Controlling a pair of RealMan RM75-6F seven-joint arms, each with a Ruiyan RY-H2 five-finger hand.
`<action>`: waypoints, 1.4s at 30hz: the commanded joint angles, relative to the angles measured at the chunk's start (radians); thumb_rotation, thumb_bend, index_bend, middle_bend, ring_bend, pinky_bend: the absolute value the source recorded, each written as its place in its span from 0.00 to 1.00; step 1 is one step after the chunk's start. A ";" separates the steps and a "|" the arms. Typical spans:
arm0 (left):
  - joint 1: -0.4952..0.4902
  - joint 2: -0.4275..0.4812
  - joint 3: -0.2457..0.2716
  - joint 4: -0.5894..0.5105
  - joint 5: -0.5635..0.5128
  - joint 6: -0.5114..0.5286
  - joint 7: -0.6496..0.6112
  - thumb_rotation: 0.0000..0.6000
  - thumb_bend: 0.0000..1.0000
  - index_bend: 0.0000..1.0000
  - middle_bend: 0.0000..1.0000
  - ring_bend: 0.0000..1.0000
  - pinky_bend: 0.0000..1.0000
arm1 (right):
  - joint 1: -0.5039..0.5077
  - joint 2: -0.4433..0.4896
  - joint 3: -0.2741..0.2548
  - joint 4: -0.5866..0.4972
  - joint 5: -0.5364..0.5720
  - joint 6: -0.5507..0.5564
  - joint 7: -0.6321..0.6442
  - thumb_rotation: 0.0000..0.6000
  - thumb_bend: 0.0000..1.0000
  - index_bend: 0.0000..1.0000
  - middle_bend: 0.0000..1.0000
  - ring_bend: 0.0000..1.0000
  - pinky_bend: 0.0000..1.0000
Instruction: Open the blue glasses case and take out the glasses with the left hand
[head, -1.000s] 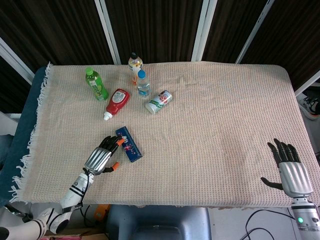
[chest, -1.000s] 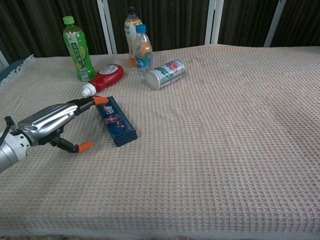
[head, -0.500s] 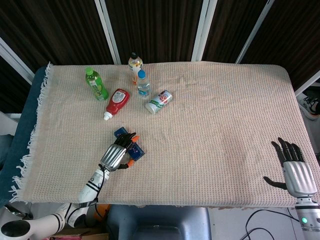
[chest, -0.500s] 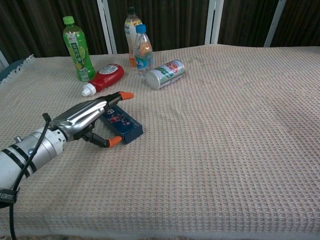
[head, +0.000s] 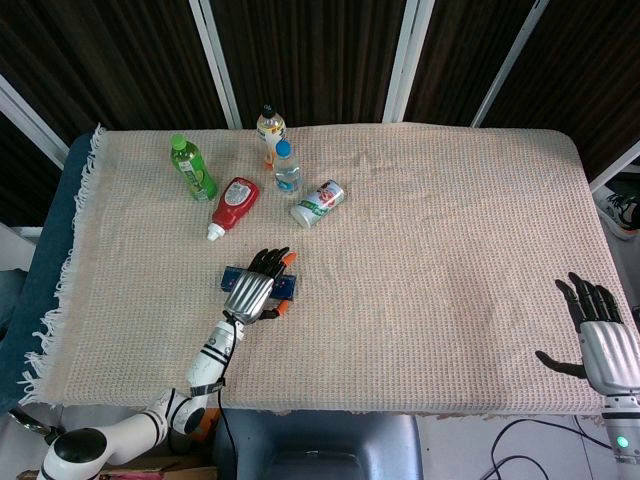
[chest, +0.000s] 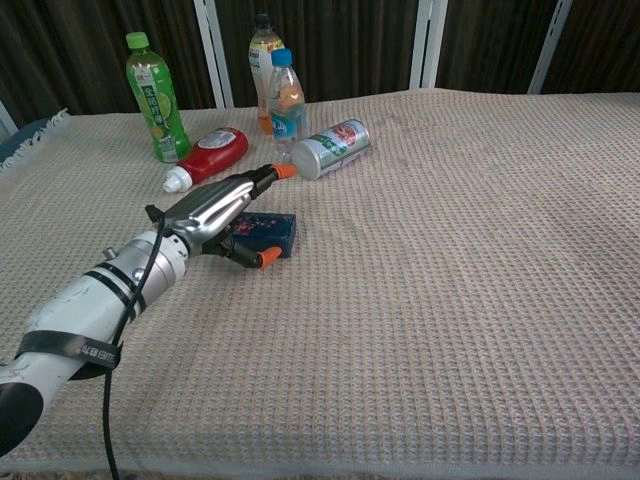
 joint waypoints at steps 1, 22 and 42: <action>-0.021 -0.021 -0.020 0.038 -0.029 -0.013 0.009 1.00 0.31 0.00 0.00 0.00 0.00 | -0.002 0.004 0.000 0.000 -0.001 0.002 0.007 1.00 0.18 0.00 0.00 0.00 0.00; 0.041 0.062 0.010 -0.083 -0.060 0.075 0.110 1.00 0.37 0.20 0.00 0.00 0.01 | -0.008 0.013 -0.017 -0.010 -0.039 0.010 0.020 1.00 0.18 0.00 0.00 0.00 0.00; 0.027 0.065 -0.018 -0.131 -0.147 0.023 0.261 1.00 0.38 0.31 0.00 0.00 0.02 | -0.012 0.020 -0.018 -0.009 -0.046 0.017 0.040 1.00 0.18 0.00 0.00 0.00 0.00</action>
